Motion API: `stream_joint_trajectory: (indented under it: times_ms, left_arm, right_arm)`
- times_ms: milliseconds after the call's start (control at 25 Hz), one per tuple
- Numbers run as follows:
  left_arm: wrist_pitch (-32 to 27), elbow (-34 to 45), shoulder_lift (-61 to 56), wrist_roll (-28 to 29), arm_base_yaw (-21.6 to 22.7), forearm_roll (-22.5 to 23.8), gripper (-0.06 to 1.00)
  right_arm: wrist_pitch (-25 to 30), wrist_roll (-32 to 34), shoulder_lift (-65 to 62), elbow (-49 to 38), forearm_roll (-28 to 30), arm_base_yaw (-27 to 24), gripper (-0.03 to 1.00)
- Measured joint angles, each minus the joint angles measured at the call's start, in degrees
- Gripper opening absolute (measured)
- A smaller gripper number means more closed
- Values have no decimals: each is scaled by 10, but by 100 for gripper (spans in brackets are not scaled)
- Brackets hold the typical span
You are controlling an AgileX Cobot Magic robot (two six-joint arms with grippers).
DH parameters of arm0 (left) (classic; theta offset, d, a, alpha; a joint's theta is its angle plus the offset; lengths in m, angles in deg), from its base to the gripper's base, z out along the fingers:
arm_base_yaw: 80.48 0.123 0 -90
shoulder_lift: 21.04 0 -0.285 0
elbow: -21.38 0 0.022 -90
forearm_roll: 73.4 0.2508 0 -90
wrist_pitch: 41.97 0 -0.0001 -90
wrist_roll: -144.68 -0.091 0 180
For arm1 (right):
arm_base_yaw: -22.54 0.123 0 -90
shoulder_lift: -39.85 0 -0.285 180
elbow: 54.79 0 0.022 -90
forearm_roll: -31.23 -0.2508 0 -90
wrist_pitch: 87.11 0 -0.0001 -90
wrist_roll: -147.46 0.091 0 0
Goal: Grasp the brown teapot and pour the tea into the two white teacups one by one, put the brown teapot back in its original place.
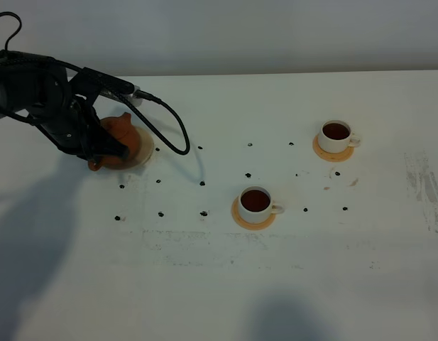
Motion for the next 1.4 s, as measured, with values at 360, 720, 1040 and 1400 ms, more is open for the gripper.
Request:
stream_joint_trajectory:
  times_ms: [360, 720, 1040, 1400]
  left_arm:
    - [-15, 0, -15, 6, -6, -6, 64]
    - [-26, 62, -128, 7, 29, 6, 67]
    - [-36, 221, -324, 33, 102, 12, 67]
    - [-153, 371, -602, 71, 103, -7, 65]
  right_arm:
    - [0, 0, 0, 0, 0, 0, 49]
    - [0, 0, 0, 0, -1, 0, 49]
    - [0, 0, 0, 0, -1, 0, 49]
    - [0, 0, 0, 0, -1, 0, 49]
